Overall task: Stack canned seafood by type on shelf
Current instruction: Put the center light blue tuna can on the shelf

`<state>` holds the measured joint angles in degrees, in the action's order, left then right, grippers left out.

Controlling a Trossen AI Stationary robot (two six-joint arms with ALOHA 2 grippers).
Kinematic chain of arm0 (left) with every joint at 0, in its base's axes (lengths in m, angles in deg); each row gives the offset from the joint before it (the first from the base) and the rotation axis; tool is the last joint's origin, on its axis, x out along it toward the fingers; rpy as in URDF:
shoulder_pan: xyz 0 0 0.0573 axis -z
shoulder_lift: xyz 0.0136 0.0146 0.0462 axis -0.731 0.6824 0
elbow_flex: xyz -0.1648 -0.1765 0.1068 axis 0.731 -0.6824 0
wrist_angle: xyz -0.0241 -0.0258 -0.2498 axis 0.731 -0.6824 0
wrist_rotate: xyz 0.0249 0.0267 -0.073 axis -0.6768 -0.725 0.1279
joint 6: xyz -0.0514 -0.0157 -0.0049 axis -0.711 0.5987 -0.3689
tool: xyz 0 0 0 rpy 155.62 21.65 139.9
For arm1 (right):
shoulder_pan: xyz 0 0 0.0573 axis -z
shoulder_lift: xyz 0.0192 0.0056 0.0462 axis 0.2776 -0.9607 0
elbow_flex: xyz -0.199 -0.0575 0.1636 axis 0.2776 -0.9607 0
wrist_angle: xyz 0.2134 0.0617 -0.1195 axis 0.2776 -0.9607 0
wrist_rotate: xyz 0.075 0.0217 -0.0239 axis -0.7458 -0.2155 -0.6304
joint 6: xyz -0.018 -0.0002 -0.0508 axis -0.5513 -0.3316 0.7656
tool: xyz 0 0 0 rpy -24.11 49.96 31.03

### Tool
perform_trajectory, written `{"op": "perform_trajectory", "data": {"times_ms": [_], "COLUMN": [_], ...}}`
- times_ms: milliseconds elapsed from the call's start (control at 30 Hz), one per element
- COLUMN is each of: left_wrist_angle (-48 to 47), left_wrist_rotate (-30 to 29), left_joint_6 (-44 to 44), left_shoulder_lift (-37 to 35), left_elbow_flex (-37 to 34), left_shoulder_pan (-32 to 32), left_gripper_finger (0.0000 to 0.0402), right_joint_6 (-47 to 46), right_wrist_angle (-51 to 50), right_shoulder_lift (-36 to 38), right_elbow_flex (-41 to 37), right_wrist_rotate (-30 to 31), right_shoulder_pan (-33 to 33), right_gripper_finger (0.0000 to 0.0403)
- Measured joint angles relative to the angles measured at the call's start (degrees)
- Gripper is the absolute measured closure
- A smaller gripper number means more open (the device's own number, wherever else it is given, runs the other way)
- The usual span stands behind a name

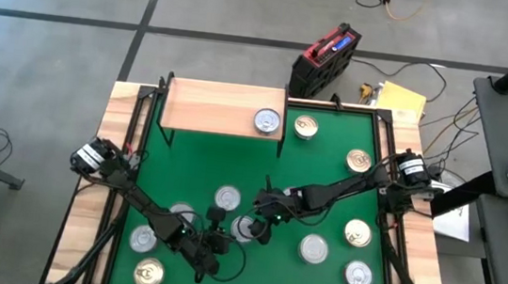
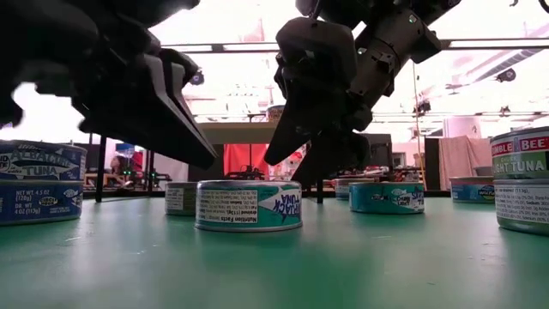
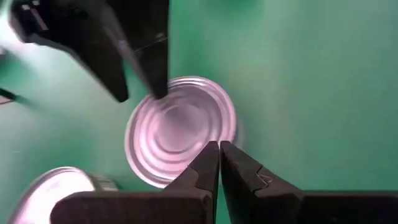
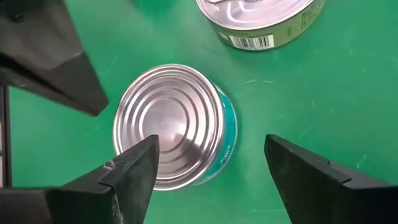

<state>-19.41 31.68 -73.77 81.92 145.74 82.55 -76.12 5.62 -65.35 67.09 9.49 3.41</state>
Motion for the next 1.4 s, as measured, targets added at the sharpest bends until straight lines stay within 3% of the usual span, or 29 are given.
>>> {"op": "perform_trajectory", "data": {"times_ms": [200, 567, 900, 1400], "left_wrist_angle": [1.56, 7.77, 8.21, 16.49], "left_wrist_rotate": [2.6, -3.64, -6.05, -8.0], "left_joint_6": [-2.27, -8.02, -15.26, -15.1], "left_shoulder_lift": [1.91, 8.46, 8.87, 9.01], "left_elbow_flex": [-1.16, -0.97, -1.67, -5.14], "left_shoulder_pan": [-2.22, 0.96, 2.91, 3.61], "left_gripper_finger": [0.0401, 0.0401, 0.0401, 0.0401], "right_joint_6": [0.0, -1.09, -1.77, -2.05], "right_wrist_angle": [0.16, 1.04, 4.41, 5.18], "right_shoulder_lift": [0.0, -0.43, -0.72, -0.72], "right_elbow_flex": [-0.31, -1.62, -1.62, -0.95], "right_wrist_rotate": [-0.07, -3.27, -9.39, -10.47], "right_shoulder_pan": [0.0, 0.35, 0.76, 0.76], "right_gripper_finger": [0.0113, 0.0098, 0.0092, 0.0102]}}
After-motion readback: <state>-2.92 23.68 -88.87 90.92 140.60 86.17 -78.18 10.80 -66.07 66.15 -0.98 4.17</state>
